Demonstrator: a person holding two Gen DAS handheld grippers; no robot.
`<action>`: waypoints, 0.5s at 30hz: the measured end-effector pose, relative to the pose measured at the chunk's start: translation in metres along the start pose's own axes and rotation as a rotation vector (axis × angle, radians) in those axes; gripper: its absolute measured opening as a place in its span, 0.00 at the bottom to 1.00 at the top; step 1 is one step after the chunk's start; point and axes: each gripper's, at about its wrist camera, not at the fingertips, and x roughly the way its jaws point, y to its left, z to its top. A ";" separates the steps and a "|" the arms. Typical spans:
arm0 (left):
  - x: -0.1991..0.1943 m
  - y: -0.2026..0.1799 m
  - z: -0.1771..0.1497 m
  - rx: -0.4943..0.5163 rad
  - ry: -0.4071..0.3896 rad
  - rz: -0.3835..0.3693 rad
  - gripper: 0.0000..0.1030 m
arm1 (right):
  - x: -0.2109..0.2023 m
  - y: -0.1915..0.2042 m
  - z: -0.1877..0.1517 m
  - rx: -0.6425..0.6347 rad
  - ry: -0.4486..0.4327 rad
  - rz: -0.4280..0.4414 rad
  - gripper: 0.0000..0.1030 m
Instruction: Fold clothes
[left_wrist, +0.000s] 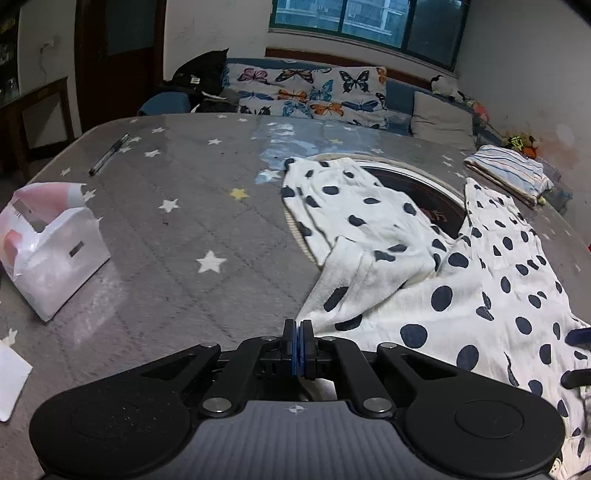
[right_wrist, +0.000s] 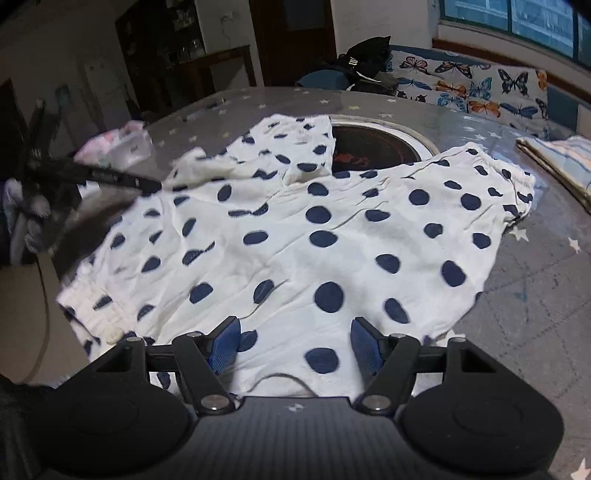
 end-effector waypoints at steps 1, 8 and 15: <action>0.001 0.002 0.001 0.007 -0.001 0.013 0.02 | -0.002 -0.004 0.002 0.013 -0.005 0.005 0.66; 0.003 0.011 0.011 0.024 0.031 -0.034 0.05 | -0.011 -0.037 0.021 0.072 -0.050 -0.054 0.66; -0.015 0.015 0.042 0.047 -0.027 -0.051 0.09 | -0.008 -0.083 0.055 0.137 -0.097 -0.144 0.65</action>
